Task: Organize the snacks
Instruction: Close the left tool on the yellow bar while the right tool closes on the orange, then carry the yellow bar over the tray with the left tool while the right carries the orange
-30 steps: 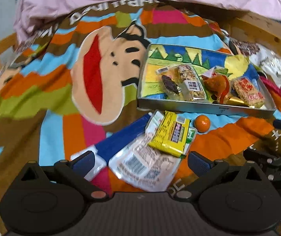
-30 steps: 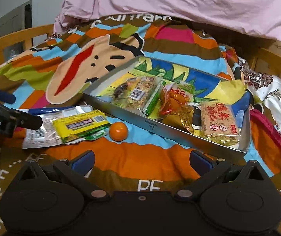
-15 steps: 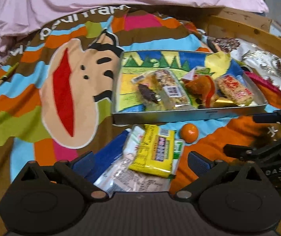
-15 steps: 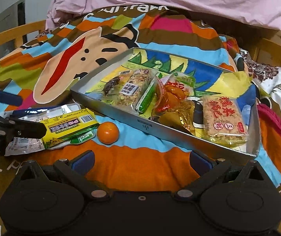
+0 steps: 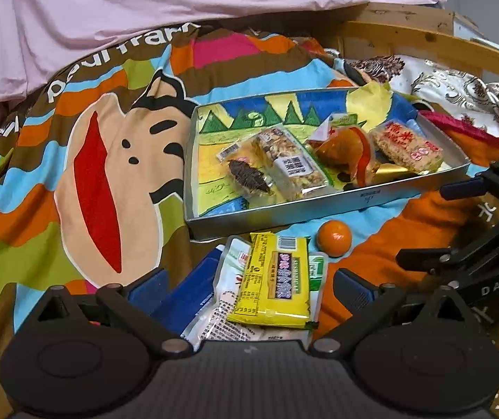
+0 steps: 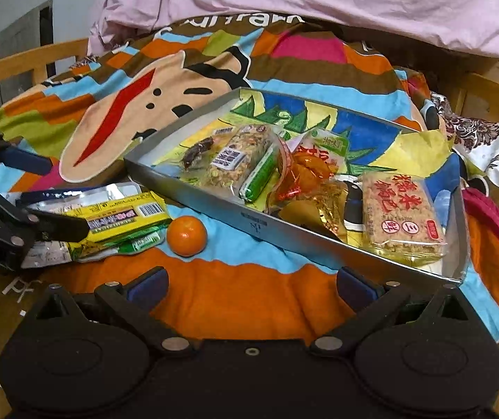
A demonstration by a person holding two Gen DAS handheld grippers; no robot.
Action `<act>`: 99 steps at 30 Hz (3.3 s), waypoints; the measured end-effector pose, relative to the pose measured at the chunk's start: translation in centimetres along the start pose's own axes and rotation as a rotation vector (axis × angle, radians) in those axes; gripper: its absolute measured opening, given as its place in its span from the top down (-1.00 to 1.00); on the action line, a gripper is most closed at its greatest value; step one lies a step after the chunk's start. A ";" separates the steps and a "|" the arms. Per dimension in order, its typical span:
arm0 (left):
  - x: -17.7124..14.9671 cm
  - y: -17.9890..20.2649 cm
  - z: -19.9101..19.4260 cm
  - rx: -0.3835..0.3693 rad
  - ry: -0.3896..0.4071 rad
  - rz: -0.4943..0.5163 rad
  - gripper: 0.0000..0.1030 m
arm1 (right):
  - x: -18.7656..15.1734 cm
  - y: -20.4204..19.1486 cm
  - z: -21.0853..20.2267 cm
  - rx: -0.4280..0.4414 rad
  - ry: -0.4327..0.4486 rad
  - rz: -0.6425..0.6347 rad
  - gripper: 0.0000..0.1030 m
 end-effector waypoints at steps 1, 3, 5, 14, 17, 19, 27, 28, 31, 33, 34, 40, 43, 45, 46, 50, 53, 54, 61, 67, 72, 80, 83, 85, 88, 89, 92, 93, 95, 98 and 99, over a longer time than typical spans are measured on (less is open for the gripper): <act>0.0 -0.1 0.2 0.002 -0.005 0.000 -0.99 | 0.0 0.1 0.0 0.015 0.010 0.009 -0.98; -0.2 -0.2 0.5 -0.005 -0.017 -0.007 -0.98 | 0.2 0.1 0.0 0.043 0.025 0.023 -0.98; -0.3 -0.4 0.7 -0.021 -0.023 -0.013 -0.90 | 0.5 -0.2 0.2 0.066 0.038 0.025 -0.96; -0.4 -1.2 0.9 -0.107 -0.007 -0.054 -0.68 | 1.1 -0.6 1.5 0.133 0.036 0.024 -0.71; -0.3 -1.1 0.9 -0.123 0.006 -0.040 -0.66 | 1.4 -0.6 2.1 0.152 0.036 0.028 -0.61; -0.2 -0.8 1.2 -0.128 -0.002 -0.023 -0.59 | 1.5 -0.7 2.5 0.163 0.032 0.028 -0.53; -0.1 -0.6 0.9 -0.157 0.043 -0.009 -0.35 | 1.7 -0.8 3.9 0.184 0.015 0.050 -0.42; 0.0 -0.5 0.8 -0.160 0.059 0.001 -0.35 | 1.7 -0.8 4.0 0.188 0.014 0.052 -0.40; 0.0 0.1 1.3 -0.167 0.051 0.028 -0.35 | 1.9 -0.8 4.4 0.196 0.014 0.052 -0.28; -0.1 0.2 2.1 -0.176 0.017 0.028 -0.35 | 2.0 -0.8 4.7 0.199 0.011 0.052 -0.20; -0.2 0.1 2.5 -0.181 -0.005 0.022 -0.30 | 2.0 -0.7 4.9 0.204 0.006 0.055 -0.16; -0.3 -0.5 3.4 -0.195 -0.047 -0.017 -0.07 | 2.0 -0.9 5.8 0.224 -0.012 0.060 -0.10; -0.2 -0.5 3.7 -0.205 -0.061 -0.020 -0.07 | 2.1 -1.2 6.0 0.229 -0.015 0.052 0.10; -0.2 -0.2 3.9 -0.207 -0.076 0.001 -0.07 | 2.1 -1.4 6.1 0.234 -0.028 0.047 0.28; -0.1 -0.1 3.9 -0.209 -0.082 0.004 -0.08 | 2.1 -1.6 6.1 0.235 -0.030 0.042 0.28; -0.1 0.2 4.1 -0.216 -0.096 0.000 -0.08 | 2.2 -1.7 6.0 0.231 -0.036 0.033 0.29; 0.0 0.3 4.1 -0.207 -0.105 -0.005 -0.06 | 2.1 -1.5 5.6 0.220 -0.044 0.043 0.30; 0.0 0.3 4.1 -0.205 -0.109 -0.010 -0.06 | 2.1 -1.4 5.5 0.217 -0.045 0.043 0.30; 0.4 0.4 3.2 -0.184 -0.153 -0.073 -0.04 | 1.8 -1.0 3.7 0.181 -0.046 0.054 0.30; 0.2 0.5 2.3 -0.170 -0.171 -0.126 -0.04 | 1.8 -0.9 1.3 0.157 -0.023 0.048 0.30; 0.0 0.2 0.7 -0.193 -0.124 -0.209 -0.03 | 1.9 -1.0 0.2 0.144 0.000 0.026 0.30; 1.0 -1.2 -1.9 -0.167 0.057 -0.312 -0.03 | 2.8 -0.9 -0.8 0.135 0.107 0.018 0.30; 1.7 -2.3 -2.0 -0.163 0.166 -0.389 -0.03 | 3.6 -0.8 -0.2 0.128 0.149 0.018 0.30; 2.7 -2.9 -1.6 -0.129 0.245 -0.431 -0.03 | 4.3 -0.7 0.4 0.116 0.179 0.015 0.29; 4.1 -3.7 -0.7 -0.089 0.321 -0.490 -0.03 | 5.0 -0.3 1.4 0.098 0.206 0.021 0.29; 4.5 -3.9 -0.2 -0.079 0.330 -0.504 -0.03 | 5.0 -0.2 1.7 0.086 0.206 0.022 0.29; 5.2 -4.3 2.0 -0.073 0.320 -0.528 -0.03 | 4.8 -0.1 2.9 0.011 0.199 -0.035 0.29; 5.4 -4.3 2.9 -0.062 0.314 -0.525 -0.03 | 4.7 -0.2 3.4 -0.017 0.193 -0.062 0.29; 5.7 -4.2 4.7 -0.045 0.304 -0.518 -0.03 | 4.4 -0.1 4.4 -0.066 0.174 -0.099 0.29; 5.6 -3.9 6.6 -0.042 0.278 -0.515 -0.03 | 4.2 -0.2 5.5 -0.095 0.170 -0.139 0.29; 5.7 -3.8 7.4 -0.039 0.272 -0.505 -0.03 | 4.1 -0.5 5.8 -0.100 0.167 -0.161 0.29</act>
Point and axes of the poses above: each gripper's, at about its wrist camera, not at the fingertips, and z roughly the way its jaws point, y to its right, x to its top, the point moved 1 cm from there along z, roughly the way its jaws point, and after that the axes turned 4 degrees about x, right-handed, at the moved point
